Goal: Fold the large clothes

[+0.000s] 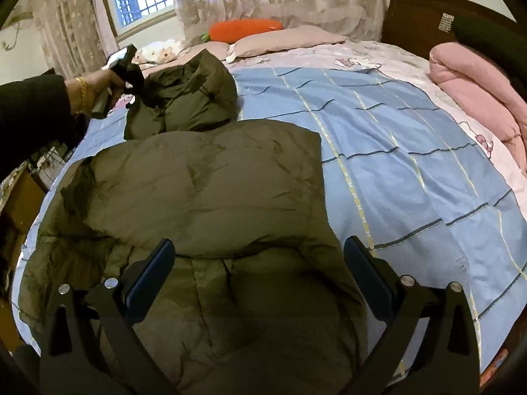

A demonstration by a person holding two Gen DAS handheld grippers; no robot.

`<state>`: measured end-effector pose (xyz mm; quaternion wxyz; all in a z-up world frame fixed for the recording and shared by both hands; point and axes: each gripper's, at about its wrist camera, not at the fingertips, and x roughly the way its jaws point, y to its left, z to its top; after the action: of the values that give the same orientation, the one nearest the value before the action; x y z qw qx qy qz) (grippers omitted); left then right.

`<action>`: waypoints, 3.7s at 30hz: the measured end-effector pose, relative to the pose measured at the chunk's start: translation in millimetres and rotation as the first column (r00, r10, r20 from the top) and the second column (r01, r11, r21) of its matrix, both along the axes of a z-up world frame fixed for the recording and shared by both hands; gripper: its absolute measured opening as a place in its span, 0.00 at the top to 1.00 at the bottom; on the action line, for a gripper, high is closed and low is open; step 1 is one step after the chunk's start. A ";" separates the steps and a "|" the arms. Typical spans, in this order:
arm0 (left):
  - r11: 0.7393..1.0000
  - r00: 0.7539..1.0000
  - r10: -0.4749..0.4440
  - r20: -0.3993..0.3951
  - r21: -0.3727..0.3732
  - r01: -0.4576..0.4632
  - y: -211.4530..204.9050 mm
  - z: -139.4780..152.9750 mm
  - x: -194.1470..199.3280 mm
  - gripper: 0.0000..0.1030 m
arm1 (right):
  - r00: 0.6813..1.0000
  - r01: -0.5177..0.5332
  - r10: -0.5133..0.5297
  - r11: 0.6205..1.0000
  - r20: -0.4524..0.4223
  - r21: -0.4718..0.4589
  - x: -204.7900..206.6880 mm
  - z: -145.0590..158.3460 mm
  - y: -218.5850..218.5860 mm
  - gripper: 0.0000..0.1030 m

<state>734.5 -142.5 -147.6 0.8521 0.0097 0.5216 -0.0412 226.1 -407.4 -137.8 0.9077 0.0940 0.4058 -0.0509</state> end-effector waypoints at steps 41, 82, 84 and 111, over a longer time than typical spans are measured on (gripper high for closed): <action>0.945 0.982 0.130 0.138 -0.316 -0.081 111.3 1.0 -431.6 0.03 | 0.980 -0.090 0.026 0.943 0.198 0.321 -11.4 18.3 18.4 0.01; 0.467 0.942 0.293 -0.165 -0.835 -0.292 74.1 -49.0 -373.2 0.04 | 0.982 0.163 -0.137 0.258 -0.131 0.952 106.0 -115.9 -34.4 0.23; 0.470 0.941 0.311 -0.136 -0.838 -0.276 74.3 -49.1 -371.4 0.04 | 0.982 0.150 -0.147 0.259 -0.115 0.954 107.3 -116.3 -34.5 0.23; 0.355 0.940 0.325 -0.100 -0.909 -0.219 114.2 -49.9 -364.5 0.83 | 0.986 -0.048 -0.129 0.372 0.102 0.927 112.0 -63.3 -4.6 0.90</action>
<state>370.0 -28.3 -197.4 0.7376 -0.5394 0.3661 -0.1758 338.1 -412.0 -201.1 0.7264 0.5998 0.2893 0.1703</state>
